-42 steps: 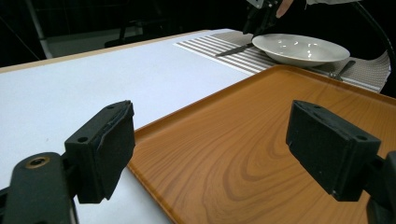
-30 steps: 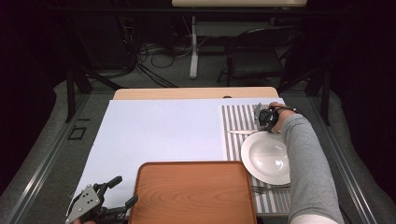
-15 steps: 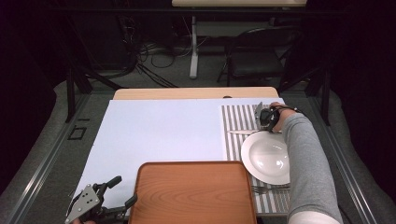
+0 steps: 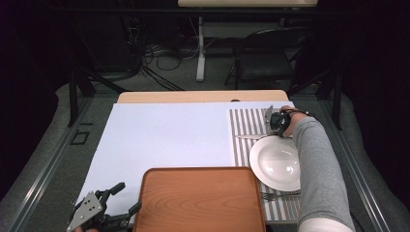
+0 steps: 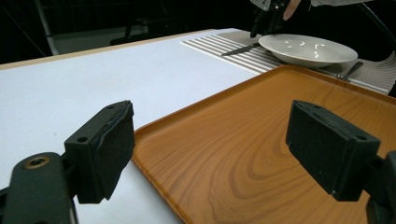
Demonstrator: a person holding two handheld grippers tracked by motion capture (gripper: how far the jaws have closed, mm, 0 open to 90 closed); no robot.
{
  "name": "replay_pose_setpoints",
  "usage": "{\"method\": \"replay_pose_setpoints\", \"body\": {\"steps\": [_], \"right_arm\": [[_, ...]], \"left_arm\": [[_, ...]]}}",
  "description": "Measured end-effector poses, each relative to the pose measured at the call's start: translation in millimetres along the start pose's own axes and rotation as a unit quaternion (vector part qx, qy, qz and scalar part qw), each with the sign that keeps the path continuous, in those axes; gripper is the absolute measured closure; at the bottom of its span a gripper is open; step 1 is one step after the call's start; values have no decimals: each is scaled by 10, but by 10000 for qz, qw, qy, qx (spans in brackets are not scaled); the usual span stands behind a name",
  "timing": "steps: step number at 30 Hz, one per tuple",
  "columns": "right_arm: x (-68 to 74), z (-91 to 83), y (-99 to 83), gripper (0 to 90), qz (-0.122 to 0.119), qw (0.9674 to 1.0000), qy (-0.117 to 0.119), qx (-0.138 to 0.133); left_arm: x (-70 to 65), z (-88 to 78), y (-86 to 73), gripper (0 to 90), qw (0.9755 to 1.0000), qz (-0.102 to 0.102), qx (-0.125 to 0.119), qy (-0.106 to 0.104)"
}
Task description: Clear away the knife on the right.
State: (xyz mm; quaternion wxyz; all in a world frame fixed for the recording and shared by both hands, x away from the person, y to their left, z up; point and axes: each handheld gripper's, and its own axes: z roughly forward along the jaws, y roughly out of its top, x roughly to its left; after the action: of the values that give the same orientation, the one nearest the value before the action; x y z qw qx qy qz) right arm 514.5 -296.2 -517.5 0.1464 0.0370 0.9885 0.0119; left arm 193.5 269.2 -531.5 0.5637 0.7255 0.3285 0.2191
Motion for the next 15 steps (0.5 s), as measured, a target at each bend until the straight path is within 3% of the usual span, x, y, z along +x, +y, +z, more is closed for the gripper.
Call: {"method": "replay_pose_setpoints", "body": {"steps": [15], "right_arm": [[-6, 7, -13, 591, 44, 10000, 9, -65]], "left_arm": [[7, 4, 0, 158, 10000, -2, 24, -8]]}}
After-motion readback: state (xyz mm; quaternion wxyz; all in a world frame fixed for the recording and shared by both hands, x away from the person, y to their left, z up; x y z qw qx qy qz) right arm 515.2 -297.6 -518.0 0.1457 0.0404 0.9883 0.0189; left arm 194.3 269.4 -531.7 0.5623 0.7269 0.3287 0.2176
